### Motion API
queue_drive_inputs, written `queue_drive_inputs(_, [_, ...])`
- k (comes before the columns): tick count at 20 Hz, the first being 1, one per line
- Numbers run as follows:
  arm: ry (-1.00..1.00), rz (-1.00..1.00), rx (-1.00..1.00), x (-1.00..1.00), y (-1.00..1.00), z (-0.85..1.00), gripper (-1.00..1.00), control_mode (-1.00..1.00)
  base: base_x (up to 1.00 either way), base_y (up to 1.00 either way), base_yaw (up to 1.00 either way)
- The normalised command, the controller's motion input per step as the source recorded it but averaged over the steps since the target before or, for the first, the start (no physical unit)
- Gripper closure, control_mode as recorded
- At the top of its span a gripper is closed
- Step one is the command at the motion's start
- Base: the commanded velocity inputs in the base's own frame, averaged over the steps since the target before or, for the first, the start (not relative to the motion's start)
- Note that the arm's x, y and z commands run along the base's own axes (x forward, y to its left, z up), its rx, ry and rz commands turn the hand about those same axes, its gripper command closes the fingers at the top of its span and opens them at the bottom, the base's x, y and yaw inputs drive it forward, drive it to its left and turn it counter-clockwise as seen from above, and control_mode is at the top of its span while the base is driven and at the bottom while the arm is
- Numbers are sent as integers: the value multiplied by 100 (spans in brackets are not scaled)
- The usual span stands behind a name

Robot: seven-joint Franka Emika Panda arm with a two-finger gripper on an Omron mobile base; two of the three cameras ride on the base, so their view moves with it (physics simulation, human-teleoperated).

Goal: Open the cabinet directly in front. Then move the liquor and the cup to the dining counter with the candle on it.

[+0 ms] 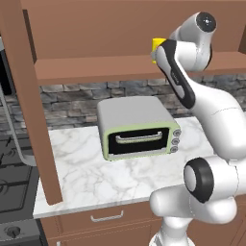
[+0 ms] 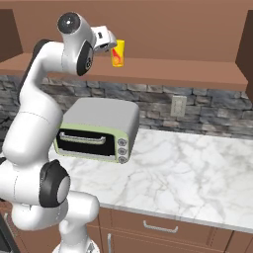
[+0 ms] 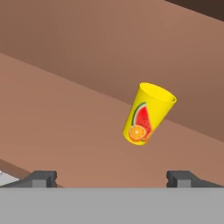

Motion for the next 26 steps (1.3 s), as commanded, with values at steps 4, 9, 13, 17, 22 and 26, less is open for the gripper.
queue_drive_inputs(4, [0,0,0,15,0,2,-100,-100,0,0,0])
queue_drive_inputs(9, [0,0,0,15,0,4,-100,-100,0,0,0])
queue_drive_inputs(13, [0,0,0,18,0,4,-100,-100,0,0,0])
queue_drive_inputs(17, [0,0,0,19,0,2,-100,-100,0,0,0])
queue_drive_inputs(22, [0,0,0,19,0,0,-100,-100,0,0,0])
queue_drive_inputs(26, [0,0,0,18,0,0,-100,-100,0,0,0])
